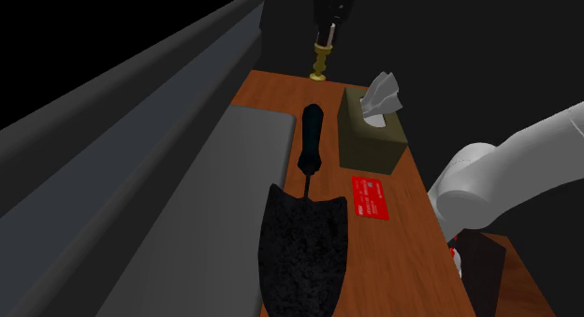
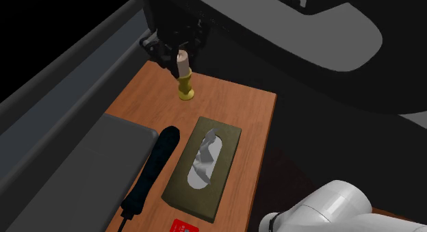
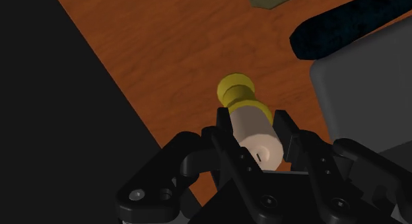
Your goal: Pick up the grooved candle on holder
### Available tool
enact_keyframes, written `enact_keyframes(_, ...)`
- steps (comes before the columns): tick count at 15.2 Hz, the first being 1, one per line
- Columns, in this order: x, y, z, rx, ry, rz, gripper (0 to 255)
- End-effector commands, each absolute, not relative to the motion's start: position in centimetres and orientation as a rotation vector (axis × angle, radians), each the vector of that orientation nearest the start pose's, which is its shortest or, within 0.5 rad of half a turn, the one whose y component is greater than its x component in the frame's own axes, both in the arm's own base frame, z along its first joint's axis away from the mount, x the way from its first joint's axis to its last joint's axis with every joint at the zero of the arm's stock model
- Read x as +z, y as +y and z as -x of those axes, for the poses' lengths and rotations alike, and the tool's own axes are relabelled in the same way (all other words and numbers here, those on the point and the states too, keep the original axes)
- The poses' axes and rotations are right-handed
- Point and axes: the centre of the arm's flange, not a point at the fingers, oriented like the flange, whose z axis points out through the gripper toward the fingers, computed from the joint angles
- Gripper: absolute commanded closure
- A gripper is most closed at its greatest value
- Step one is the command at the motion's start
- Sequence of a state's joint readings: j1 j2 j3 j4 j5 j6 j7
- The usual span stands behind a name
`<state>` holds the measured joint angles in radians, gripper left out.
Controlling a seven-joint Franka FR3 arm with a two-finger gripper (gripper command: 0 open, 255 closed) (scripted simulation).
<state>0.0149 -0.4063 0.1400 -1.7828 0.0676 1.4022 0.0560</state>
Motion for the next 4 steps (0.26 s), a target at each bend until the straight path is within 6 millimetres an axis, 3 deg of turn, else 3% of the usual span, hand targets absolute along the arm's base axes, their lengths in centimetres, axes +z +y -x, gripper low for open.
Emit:
enact_keyframes(1,71.40,8.54,-39.47,-0.031,-0.157,3.124,255)
enact_keyframes(4,72.01,8.54,-39.47,-0.031,-0.157,3.124,255)
